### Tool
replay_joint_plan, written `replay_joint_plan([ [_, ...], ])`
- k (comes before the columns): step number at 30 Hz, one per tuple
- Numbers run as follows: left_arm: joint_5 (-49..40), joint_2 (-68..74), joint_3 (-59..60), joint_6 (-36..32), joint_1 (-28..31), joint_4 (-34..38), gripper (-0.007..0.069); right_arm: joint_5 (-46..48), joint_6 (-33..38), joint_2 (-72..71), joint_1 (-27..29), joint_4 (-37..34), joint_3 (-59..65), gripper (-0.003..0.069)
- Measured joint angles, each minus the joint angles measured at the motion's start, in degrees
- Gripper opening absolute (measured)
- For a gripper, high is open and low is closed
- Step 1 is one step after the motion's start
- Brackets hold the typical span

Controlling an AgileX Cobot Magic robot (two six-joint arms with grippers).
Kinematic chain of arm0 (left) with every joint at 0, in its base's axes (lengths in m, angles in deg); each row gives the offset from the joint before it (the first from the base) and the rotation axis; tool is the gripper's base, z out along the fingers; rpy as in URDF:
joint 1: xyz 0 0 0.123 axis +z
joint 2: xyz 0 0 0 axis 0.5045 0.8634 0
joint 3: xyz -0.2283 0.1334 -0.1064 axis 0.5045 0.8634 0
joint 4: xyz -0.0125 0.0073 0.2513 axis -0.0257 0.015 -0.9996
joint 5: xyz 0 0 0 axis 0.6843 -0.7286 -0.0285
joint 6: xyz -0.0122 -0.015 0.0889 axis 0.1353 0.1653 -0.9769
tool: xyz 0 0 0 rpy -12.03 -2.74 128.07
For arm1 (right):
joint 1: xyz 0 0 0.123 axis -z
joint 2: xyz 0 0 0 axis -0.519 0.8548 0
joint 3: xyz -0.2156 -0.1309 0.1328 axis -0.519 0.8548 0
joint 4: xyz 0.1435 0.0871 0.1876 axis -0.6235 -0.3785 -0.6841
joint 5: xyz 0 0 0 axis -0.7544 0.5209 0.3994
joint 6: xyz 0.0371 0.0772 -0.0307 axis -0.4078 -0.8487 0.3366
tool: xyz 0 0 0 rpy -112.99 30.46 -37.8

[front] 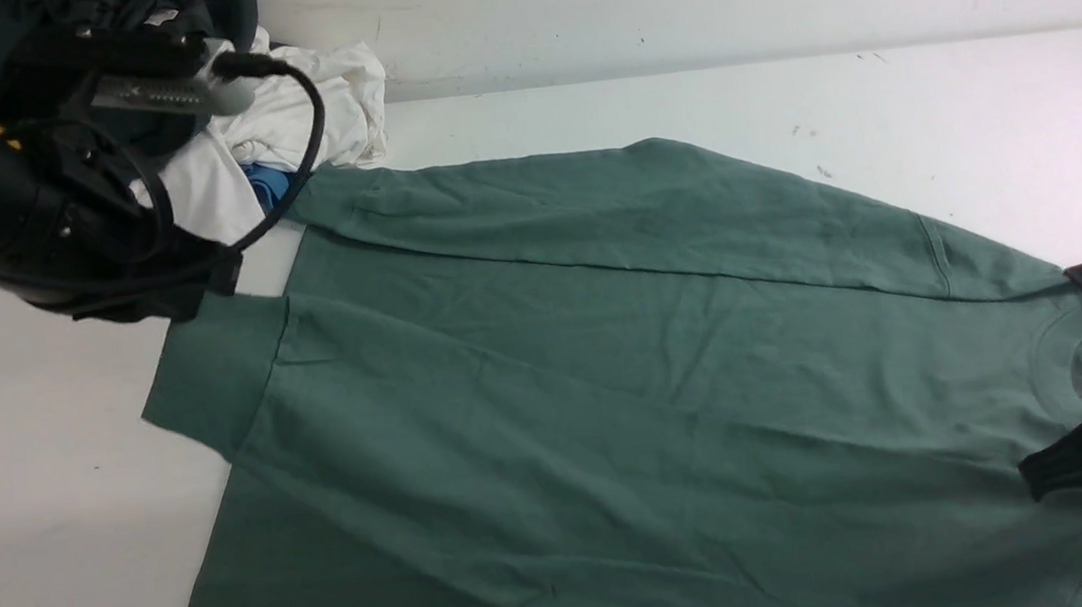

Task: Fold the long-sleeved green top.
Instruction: Use the left arm to drag and place the cuff at the centered position on the left edge of the fabric

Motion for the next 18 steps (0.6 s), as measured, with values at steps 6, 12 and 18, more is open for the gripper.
replay_joint_plan([
  [6, -0.58, 10.36, -10.74, -0.13, -0.19, 0.34, -0.0006, 2.58, -1.46, -1.90, 0.00, 2.13, 0.00, -0.0005],
  [12, -0.57, 19.74, -17.46, -0.18, -0.19, -0.21, -0.0005, 2.02, -3.11, 0.63, 0.00, 3.21, 0.00, -0.0005],
  [18, 0.15, 27.25, -20.71, -0.19, -0.19, -2.67, 0.0115, 1.01, -3.96, 1.09, 0.07, 3.27, -0.80, 0.0065],
])
